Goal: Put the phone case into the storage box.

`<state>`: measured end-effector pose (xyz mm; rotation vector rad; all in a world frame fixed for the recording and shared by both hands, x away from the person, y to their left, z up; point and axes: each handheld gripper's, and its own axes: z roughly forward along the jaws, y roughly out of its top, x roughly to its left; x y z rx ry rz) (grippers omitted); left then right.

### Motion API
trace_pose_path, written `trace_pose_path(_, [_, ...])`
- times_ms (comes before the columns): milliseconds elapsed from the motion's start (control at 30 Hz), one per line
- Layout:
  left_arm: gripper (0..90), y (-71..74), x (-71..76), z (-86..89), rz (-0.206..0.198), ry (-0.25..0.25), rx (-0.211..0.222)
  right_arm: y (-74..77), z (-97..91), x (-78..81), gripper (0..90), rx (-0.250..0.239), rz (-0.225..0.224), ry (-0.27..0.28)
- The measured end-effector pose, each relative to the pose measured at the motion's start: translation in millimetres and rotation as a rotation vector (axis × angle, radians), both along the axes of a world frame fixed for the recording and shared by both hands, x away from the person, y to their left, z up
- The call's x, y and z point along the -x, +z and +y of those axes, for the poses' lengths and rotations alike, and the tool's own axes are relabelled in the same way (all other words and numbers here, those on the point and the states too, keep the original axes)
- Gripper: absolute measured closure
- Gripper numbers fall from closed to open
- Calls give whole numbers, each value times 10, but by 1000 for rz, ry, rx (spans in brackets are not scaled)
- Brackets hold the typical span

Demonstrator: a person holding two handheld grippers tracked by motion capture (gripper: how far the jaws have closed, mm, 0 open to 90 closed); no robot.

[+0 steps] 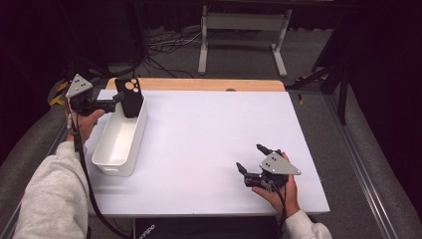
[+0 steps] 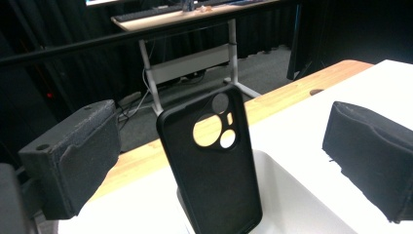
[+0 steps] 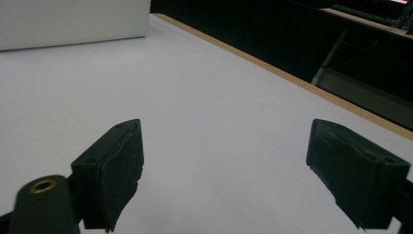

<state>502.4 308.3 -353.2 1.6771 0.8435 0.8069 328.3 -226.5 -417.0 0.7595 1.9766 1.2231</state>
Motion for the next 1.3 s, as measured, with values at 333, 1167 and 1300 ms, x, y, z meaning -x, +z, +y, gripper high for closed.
trace_pose_path(333, [15,134,223,-75,-19,-15,-14,0,13,-15,142,6,9,18])
trace_pose_path(1167, [23,152,714,-181,-29,-57,-13,-12,56,-27,141,3,10,29])
trace_pose_path(1300, [23,131,795,-203,-37,-66,-18,-9,55,-19,142,3,9,31])
